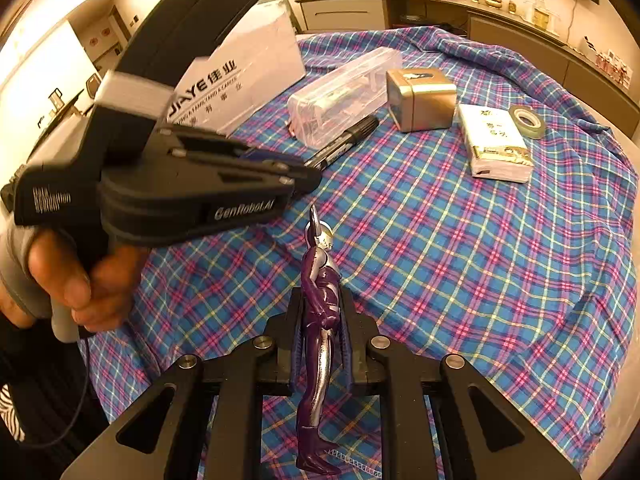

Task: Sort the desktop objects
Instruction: 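Grasp the black marker on the cloth with the left tool, then carry the marker with the left tool while the right tool carries the figure over the box, then open the left tool to drop the marker while the right tool releases the figure, then move both open tools back over the plaid cloth, then grasp the clear plastic container with the left tool while the right tool grasps the tissue pack, then lift the container with the left tool while the right tool carries the tissue pack toward the box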

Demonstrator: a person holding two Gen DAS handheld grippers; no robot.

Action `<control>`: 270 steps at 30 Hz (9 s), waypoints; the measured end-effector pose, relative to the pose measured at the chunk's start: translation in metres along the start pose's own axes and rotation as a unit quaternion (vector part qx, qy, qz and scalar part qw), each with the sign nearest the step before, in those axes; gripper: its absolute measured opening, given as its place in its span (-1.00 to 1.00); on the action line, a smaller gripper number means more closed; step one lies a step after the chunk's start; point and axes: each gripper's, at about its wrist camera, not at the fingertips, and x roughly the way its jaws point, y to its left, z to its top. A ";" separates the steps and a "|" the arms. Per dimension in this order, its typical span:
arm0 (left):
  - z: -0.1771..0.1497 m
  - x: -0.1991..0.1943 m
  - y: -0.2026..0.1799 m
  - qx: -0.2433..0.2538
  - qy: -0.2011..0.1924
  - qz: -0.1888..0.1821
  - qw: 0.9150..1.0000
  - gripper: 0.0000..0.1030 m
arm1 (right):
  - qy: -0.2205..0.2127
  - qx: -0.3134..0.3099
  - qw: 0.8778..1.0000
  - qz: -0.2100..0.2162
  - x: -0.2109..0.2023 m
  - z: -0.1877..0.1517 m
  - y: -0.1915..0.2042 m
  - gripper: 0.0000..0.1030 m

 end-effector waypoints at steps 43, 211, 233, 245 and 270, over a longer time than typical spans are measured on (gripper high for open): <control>-0.039 -0.168 0.153 -0.141 -0.153 -0.078 0.975 -0.74 | -0.112 -0.030 0.993 0.003 -0.041 0.096 0.151 -0.67; 0.023 -0.103 0.008 -0.026 -0.108 -0.016 0.994 -0.20 | -0.123 0.105 0.976 -0.144 -0.044 0.092 -0.051 0.40; 0.072 0.005 0.020 -0.088 -0.060 -0.018 0.994 -0.29 | -0.065 0.053 0.981 -0.173 0.060 0.106 -0.109 0.11; 0.062 -0.027 0.016 -0.094 -0.081 -0.024 0.992 -0.47 | -0.079 0.082 0.984 -0.137 0.030 0.104 -0.103 0.02; 0.011 -0.137 0.021 -0.084 -0.149 -0.063 0.983 -0.47 | -0.125 0.062 0.982 -0.127 -0.034 0.084 -0.019 0.02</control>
